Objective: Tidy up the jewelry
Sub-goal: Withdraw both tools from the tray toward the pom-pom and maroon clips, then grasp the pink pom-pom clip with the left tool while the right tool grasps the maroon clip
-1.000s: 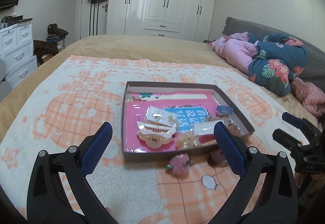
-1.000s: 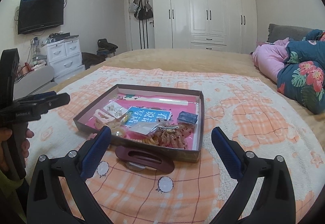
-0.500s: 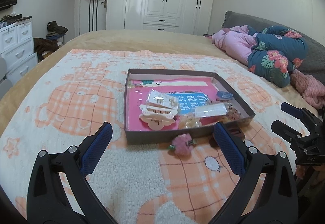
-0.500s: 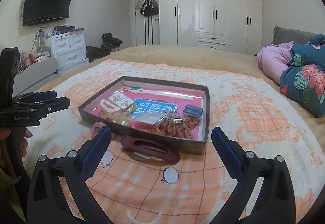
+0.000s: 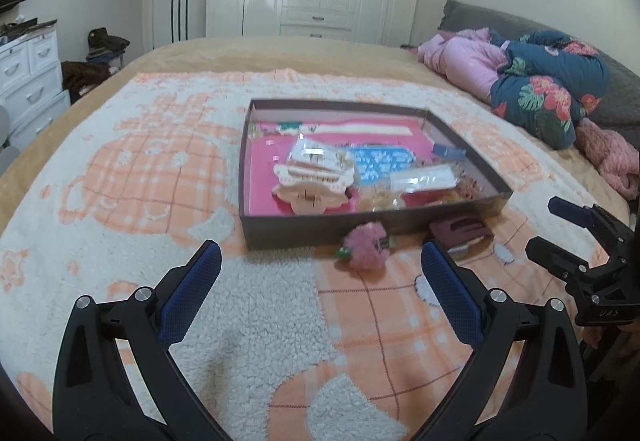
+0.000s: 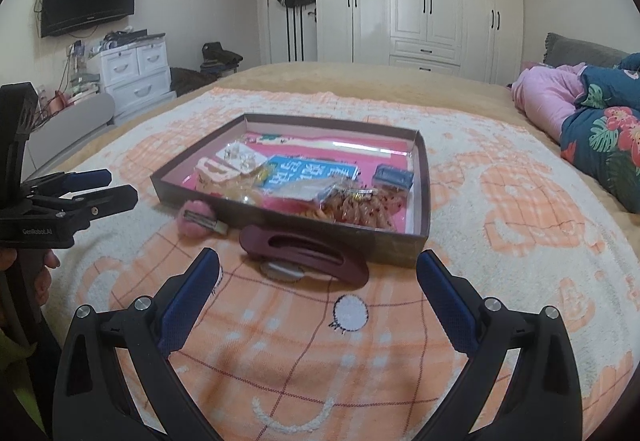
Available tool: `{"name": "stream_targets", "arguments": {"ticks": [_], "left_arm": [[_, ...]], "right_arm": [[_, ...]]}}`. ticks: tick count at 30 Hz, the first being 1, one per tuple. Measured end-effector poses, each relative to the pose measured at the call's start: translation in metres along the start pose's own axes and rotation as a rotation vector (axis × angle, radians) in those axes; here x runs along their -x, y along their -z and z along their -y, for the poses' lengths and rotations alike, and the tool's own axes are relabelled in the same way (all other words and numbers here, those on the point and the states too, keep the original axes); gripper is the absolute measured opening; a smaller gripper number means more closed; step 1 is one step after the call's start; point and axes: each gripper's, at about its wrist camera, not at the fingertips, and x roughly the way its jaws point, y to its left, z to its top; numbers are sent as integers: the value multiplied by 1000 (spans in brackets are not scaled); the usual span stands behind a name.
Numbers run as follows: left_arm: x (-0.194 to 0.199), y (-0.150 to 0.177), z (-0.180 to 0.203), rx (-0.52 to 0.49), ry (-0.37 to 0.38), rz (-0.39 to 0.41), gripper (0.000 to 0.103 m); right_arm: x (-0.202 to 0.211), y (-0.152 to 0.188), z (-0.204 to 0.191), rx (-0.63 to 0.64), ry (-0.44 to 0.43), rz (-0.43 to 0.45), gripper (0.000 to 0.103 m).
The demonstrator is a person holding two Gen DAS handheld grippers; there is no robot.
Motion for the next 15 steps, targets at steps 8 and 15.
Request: {"name": "stream_targets", "arguments": {"ticks": [8, 15], "left_arm": [[-27, 5, 5, -21, 40, -71, 86], [-54, 1, 3, 27, 106, -140, 73]], "right_arm": [[-21, 7, 6, -18, 18, -65, 96], [-47, 13, 7, 20, 124, -152, 96]]}}
